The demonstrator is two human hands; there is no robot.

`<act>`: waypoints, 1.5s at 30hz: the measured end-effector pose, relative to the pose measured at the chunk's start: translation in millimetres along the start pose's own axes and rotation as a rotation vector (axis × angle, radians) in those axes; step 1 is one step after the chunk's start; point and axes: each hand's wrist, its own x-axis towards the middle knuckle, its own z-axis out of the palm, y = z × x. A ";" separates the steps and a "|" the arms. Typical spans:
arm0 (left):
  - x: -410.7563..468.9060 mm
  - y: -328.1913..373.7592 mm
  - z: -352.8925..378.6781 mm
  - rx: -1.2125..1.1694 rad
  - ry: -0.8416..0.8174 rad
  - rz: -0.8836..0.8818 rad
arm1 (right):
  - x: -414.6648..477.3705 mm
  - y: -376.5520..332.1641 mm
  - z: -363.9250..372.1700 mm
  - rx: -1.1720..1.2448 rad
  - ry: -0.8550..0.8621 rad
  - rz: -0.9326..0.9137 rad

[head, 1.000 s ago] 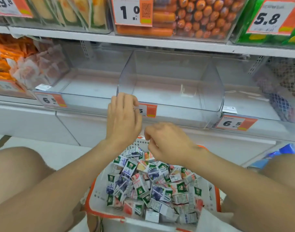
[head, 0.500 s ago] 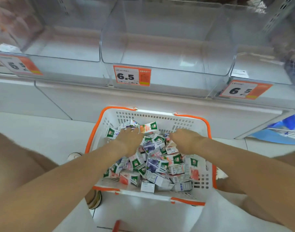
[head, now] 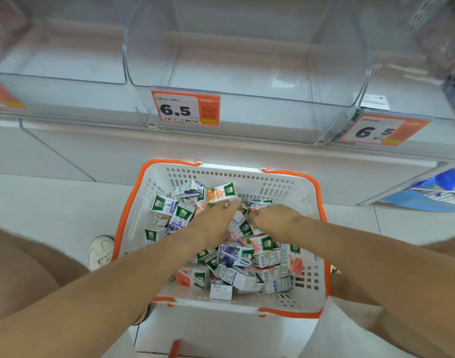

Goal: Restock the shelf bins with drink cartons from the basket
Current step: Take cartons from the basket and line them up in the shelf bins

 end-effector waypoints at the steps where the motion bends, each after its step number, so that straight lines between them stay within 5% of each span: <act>1: -0.9 -1.8 -2.1 -0.044 0.024 -0.022 | -0.6 4.0 -2.9 0.050 0.015 0.028; 8: -23.4 -20.9 -35.4 -0.455 0.050 -0.152 | -20.5 30.9 -33.6 0.854 0.359 0.221; 12: -44.7 -10.9 -66.4 -0.935 0.077 -0.182 | -41.7 18.5 -48.2 1.251 0.499 0.248; 26: -119.0 35.9 -167.7 -1.484 0.301 0.054 | -124.1 -31.7 -159.7 1.490 0.841 0.133; 32: -149.9 20.4 -217.2 -1.311 0.628 0.057 | -112.2 -52.3 -235.8 1.414 1.216 0.059; 36: -159.8 5.7 -236.1 -1.110 0.845 -0.032 | -85.9 -41.1 -289.1 1.028 1.329 0.166; 39: -160.7 -3.8 -242.2 -1.040 0.925 -0.072 | -59.8 -29.3 -314.0 0.764 1.196 0.137; 45: -145.5 -22.3 -245.7 -0.973 0.982 -0.089 | -8.7 -21.7 -318.6 0.613 0.794 0.139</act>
